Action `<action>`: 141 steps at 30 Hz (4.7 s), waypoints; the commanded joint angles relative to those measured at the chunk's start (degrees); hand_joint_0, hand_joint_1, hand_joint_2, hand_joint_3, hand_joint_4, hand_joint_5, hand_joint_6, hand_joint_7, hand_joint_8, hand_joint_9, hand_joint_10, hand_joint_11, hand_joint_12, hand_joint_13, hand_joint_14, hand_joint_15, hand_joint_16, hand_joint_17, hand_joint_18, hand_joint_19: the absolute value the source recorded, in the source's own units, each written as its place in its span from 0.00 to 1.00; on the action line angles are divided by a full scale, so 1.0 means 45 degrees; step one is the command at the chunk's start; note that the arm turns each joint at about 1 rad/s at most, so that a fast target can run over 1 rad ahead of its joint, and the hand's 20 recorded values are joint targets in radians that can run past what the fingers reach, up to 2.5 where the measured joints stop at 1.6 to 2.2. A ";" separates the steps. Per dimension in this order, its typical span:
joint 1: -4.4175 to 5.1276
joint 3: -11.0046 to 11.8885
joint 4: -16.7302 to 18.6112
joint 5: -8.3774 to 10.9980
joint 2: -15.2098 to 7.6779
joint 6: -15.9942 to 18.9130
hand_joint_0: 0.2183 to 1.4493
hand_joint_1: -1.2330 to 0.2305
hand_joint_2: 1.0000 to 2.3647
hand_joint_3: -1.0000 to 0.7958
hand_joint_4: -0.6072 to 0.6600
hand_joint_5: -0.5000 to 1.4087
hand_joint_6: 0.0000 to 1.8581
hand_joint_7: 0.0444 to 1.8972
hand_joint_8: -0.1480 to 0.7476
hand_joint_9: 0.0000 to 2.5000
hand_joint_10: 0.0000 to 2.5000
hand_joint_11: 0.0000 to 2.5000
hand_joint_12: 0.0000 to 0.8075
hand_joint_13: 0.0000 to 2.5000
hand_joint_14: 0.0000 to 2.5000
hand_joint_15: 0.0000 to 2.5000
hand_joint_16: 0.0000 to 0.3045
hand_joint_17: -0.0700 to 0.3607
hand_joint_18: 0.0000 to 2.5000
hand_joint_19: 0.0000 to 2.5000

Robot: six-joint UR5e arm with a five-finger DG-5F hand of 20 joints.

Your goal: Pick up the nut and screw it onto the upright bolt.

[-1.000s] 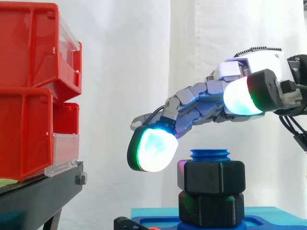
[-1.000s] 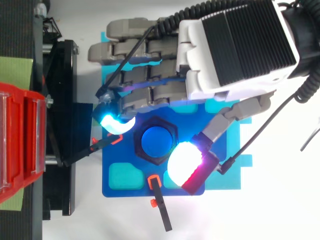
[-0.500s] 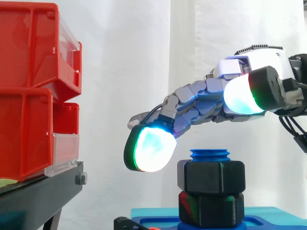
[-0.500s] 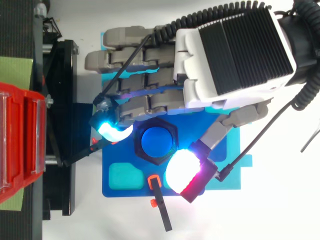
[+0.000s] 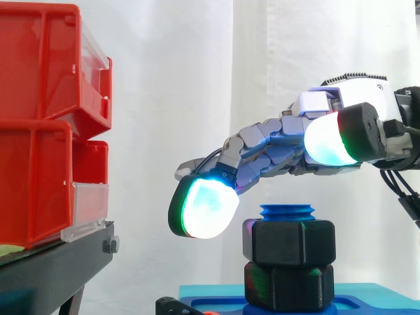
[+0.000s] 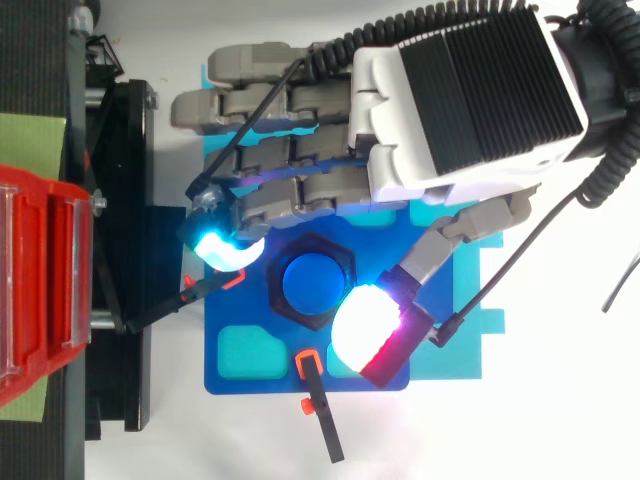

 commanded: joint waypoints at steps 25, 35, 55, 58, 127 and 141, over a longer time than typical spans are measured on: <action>-0.0150 -0.0851 0.0469 -0.0098 -0.0020 0.0106 0.22 0.72 0.00 0.28 0.70 0.21 0.27 0.42 0.47 0.23 0.00 0.00 0.38 0.04 0.00 0.00 0.12 0.36 0.00 0.00; -0.0150 -0.0851 0.0762 -0.0098 -0.0020 0.0145 0.23 0.71 0.00 0.28 0.70 0.24 0.27 0.54 0.47 0.27 0.00 0.00 0.36 0.07 0.00 0.00 0.11 0.34 0.00 0.00; -0.0267 -0.0812 0.0801 -0.0235 0.0000 0.0145 0.25 0.68 0.00 0.28 0.60 0.28 0.27 0.68 0.50 0.41 0.00 0.00 0.32 0.17 0.00 0.00 0.09 0.30 0.03 0.00; -0.0286 -0.0754 0.0820 -0.0235 0.0000 0.0145 0.25 0.68 0.00 0.28 0.58 0.29 0.27 0.69 0.49 0.44 0.00 0.00 0.30 0.20 0.00 0.00 0.08 0.29 0.06 0.00; 0.0202 -0.0324 0.0899 -0.0411 -0.0020 0.0477 0.21 0.73 0.00 0.28 0.63 0.18 0.27 0.35 0.45 0.25 0.00 0.00 0.40 0.09 0.00 0.00 0.14 0.38 0.00 0.00; 0.0163 -0.0480 0.1172 -0.0411 -0.0039 0.0321 0.22 0.73 0.00 0.28 0.66 0.20 0.27 0.42 0.46 0.27 0.00 0.00 0.39 0.10 0.00 0.00 0.13 0.37 0.00 0.00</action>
